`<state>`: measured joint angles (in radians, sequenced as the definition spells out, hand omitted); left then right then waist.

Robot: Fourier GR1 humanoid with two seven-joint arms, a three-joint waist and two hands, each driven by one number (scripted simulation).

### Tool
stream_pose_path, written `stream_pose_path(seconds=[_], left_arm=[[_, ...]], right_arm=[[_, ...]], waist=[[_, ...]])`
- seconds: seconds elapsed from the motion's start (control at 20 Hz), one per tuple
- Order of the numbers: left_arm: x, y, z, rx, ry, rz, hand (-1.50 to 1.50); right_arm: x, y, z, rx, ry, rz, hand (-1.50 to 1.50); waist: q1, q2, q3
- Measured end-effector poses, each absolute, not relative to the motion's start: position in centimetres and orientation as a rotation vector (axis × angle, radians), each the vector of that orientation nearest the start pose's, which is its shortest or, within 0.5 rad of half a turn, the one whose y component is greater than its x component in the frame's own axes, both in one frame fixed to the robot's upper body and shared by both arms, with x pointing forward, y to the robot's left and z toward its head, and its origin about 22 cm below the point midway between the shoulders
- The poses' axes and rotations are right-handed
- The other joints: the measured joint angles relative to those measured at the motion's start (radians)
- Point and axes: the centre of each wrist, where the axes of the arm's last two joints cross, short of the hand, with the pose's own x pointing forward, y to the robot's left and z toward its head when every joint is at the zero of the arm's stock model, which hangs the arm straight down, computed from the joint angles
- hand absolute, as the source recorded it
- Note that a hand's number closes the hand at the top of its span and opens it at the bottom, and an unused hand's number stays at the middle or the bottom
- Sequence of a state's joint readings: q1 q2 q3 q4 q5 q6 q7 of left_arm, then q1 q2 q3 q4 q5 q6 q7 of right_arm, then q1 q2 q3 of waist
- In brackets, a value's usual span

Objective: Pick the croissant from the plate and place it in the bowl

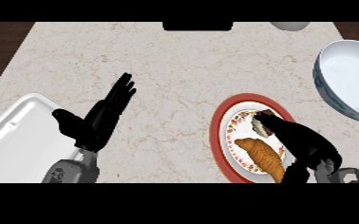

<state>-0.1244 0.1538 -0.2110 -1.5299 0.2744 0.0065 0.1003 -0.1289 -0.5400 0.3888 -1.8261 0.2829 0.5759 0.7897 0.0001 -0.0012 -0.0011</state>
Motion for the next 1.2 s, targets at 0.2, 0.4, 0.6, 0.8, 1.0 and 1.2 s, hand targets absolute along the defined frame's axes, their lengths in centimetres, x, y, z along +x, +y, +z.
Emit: stream_pose_path(seconds=[0.2, 0.4, 0.6, 0.8, 1.0, 1.2], left_arm=[[26.2, 19.7, 2.1, -0.269, -1.487, -0.126, 0.0], [26.3, 19.7, 2.2, -0.269, -1.481, -0.13, 0.0], [26.5, 20.4, 2.5, -0.268, -1.483, -0.135, 0.0], [25.8, 20.2, 2.4, -0.267, -1.485, -0.129, 0.0], [25.2, 20.5, 2.4, -0.267, -1.479, -0.133, 0.0], [25.8, 20.3, 2.6, -0.263, -1.486, -0.131, 0.0]], right_arm=[[23.4, -22.6, 8.5, -0.468, -0.771, 1.264, -1.5], [23.5, -22.6, 7.9, -0.476, -0.774, 1.254, -1.5], [24.0, -22.3, 7.2, -0.497, -0.781, 1.246, -1.5], [23.6, -22.1, 6.2, -0.508, -0.78, 1.237, -1.5], [23.5, -22.6, 5.3, -0.516, -0.788, 1.224, -1.5], [23.5, -22.6, 4.6, -0.522, -0.823, 1.209, 1.5]], waist=[[-0.001, -0.001, -0.001], [-0.001, -0.002, -0.001], [0.0, -0.003, -0.003], [0.0, -0.005, -0.005], [0.0, -0.007, -0.007], [-0.001, -0.011, -0.011]])
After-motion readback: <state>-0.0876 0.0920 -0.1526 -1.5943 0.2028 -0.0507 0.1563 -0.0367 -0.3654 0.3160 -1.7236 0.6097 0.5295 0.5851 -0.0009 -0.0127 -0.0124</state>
